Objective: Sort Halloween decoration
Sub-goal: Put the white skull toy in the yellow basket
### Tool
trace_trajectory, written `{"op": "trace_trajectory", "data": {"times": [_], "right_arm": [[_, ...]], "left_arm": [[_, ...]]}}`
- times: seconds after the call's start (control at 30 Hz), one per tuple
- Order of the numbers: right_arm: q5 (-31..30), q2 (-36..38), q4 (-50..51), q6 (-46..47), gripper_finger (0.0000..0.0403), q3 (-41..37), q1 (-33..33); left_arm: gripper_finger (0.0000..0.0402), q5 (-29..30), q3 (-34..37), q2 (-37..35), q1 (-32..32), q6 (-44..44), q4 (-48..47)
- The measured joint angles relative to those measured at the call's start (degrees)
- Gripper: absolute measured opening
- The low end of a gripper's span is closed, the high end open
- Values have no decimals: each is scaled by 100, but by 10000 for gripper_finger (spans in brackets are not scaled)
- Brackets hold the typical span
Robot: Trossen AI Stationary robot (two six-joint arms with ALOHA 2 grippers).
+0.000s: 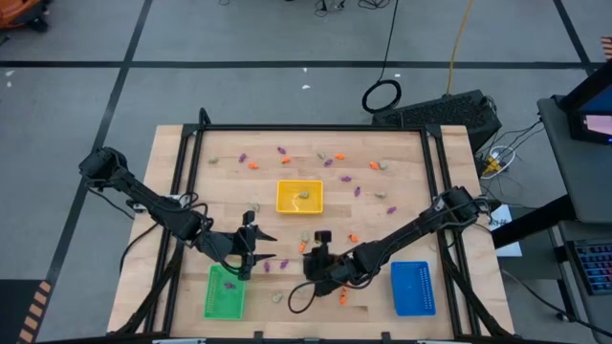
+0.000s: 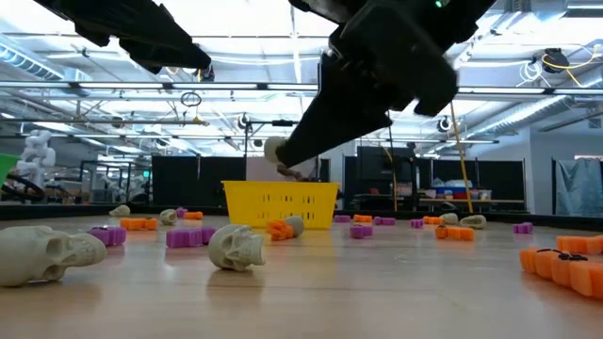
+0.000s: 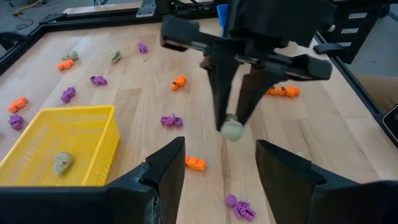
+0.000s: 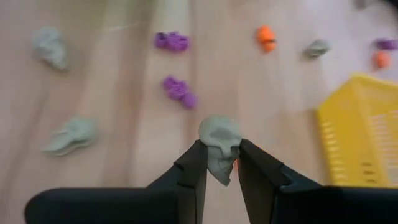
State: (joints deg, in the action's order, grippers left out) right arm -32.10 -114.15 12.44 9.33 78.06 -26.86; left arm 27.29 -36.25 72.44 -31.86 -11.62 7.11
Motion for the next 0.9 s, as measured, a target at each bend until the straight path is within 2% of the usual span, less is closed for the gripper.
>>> {"op": "trace_trajectory", "data": {"times": [0.27, 0.47, 0.63, 0.9], "right_arm": [[-1547, 0, -14, -467, 65, 2, -194], [-2343, 0, -16, -578, 65, 4, -350], [-2591, 0, -14, -575, 65, 4, -410], [-2599, 0, -55, -494, 66, 4, -406]], "left_arm": [[193, 0, 0, 0, 1, 2, 0], [193, 0, 0, 0, 2, 2, 0], [193, 0, 0, 0, 0, 2, 0], [193, 0, 0, 0, 0, 2, 0]]}}
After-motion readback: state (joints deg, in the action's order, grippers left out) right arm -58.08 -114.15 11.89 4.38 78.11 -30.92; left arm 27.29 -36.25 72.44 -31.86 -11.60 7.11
